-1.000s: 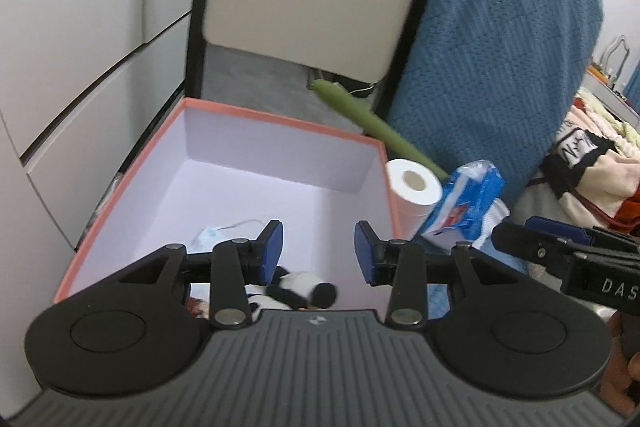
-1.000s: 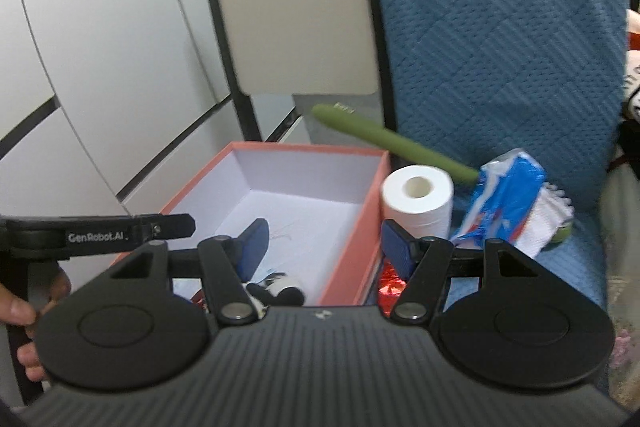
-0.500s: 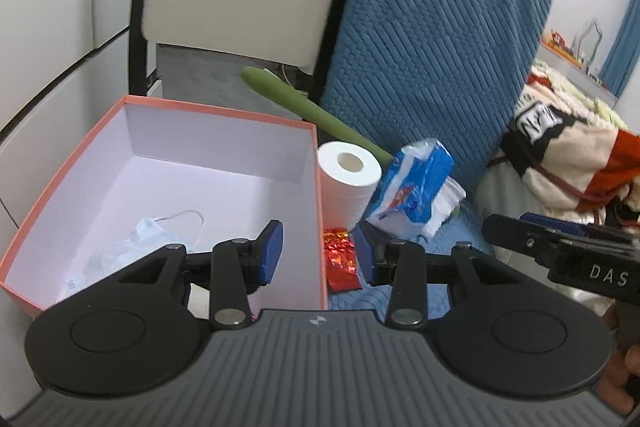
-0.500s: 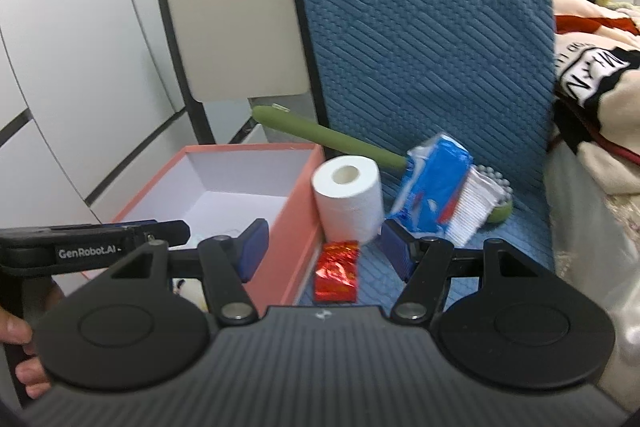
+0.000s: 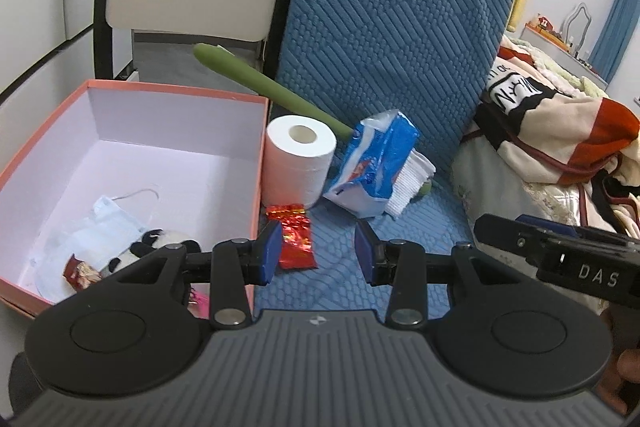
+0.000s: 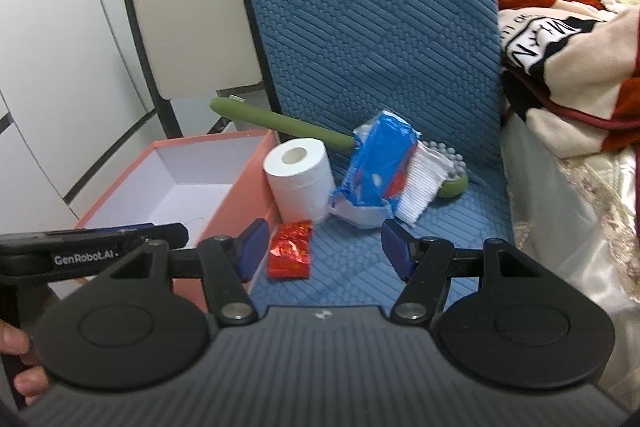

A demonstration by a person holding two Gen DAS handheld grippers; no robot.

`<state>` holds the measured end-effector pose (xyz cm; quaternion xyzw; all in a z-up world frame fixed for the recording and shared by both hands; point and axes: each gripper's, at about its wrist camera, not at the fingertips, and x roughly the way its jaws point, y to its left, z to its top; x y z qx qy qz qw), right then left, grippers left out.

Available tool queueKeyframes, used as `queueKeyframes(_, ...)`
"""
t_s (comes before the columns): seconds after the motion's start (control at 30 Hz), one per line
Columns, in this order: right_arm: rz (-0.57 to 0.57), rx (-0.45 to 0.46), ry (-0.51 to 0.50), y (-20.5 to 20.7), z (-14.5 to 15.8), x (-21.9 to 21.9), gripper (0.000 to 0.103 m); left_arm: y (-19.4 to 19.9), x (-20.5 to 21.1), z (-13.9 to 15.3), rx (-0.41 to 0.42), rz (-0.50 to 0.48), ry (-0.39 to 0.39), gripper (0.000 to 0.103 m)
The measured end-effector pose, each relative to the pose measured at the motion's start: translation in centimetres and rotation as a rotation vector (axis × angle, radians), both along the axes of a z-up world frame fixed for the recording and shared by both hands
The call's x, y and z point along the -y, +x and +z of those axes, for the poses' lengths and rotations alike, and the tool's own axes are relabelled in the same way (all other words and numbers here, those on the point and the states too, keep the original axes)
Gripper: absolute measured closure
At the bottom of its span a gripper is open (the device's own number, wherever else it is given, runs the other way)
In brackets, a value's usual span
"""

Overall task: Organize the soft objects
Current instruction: 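Move both open tools back from the box toward the chair seat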

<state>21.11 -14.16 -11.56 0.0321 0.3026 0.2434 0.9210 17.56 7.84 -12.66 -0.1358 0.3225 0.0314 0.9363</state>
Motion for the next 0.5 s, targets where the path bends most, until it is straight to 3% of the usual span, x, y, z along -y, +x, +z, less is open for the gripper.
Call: queueKeyframes(0.5, -0.055, -0.034, -0.009, -0.7, -3.0, 3.8, 0.038, -0.1, 4.8, -1.7, -0.021, -0.049, 0.035, 0.058)
